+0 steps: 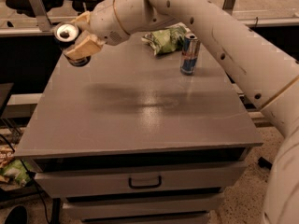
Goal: Place pepsi can upright
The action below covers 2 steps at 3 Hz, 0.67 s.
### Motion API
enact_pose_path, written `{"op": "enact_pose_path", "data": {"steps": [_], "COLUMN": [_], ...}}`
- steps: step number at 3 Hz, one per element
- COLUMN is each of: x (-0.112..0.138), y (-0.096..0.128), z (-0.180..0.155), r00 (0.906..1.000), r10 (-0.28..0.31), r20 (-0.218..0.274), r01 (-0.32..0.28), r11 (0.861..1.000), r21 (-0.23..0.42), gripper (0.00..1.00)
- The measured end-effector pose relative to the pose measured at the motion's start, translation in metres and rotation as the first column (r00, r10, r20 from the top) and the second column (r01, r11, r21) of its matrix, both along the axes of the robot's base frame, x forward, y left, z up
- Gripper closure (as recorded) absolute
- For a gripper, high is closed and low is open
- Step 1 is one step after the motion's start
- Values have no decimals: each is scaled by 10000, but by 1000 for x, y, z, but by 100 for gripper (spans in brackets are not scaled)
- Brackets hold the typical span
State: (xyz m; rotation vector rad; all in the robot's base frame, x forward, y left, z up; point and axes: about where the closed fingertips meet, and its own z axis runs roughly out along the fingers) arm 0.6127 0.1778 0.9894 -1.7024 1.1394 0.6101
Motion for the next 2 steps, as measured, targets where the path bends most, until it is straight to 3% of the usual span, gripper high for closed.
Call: {"op": "enact_pose_path", "data": {"steps": [1,2], "x": [0,3], "y": [0,0], "z": [0,1], "r00": [10000,9964], "r10": [2,-829], "r20": [0,-149], "r01": [-2,830], "r11": [10000,9965], "r21": [0,23], "gripper": [100,100]}}
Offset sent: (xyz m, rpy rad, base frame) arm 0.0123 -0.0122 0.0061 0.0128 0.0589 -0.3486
